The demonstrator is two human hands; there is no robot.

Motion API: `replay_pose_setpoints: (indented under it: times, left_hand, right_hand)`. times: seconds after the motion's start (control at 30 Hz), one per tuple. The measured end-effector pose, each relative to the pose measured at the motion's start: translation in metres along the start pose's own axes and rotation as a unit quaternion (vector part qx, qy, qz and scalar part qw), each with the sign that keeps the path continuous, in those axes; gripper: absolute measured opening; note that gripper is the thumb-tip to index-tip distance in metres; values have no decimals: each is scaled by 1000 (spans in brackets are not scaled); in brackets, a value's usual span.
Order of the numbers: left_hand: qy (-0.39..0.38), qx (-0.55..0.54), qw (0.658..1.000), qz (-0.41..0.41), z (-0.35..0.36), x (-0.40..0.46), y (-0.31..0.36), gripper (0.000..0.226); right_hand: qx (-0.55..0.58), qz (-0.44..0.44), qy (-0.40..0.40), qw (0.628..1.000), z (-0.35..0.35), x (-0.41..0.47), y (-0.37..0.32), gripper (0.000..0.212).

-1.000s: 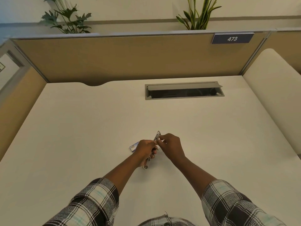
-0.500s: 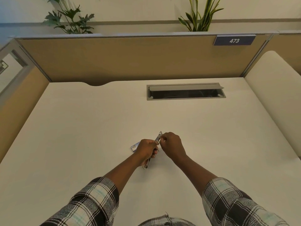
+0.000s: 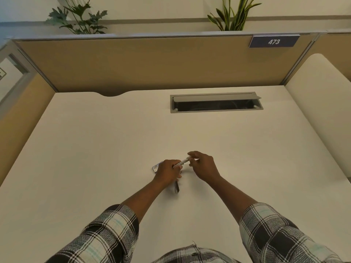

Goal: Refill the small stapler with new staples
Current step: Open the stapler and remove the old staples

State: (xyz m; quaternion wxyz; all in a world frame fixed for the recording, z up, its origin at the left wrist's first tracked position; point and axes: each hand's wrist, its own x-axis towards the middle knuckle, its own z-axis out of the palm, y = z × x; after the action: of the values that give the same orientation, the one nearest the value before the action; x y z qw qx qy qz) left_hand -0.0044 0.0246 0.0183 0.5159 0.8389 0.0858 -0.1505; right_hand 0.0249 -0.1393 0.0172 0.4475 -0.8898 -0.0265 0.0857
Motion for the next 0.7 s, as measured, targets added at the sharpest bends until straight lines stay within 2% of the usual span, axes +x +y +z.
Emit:
replay_pose_setpoints:
  times: [0.2,0.37,0.47,0.7]
  left_hand:
    - [-39,-23,999,9,-12,-1,-2,16]
    - [-25,-48,998,-16,-11,0,-2,25]
    - [-46,-93,993,-48,-10,0,2,26]
    - [-133,-279,935,-174,-15,-3,4,25]
  right_hand:
    - [23,-2,-7,1000,-3,3,3,9]
    - [17,4,10,1000,0,2,3,9]
    - [9,17,4,1000,2,1,4,10]
    - [22,6,5,1000,-3,1,-1,12]
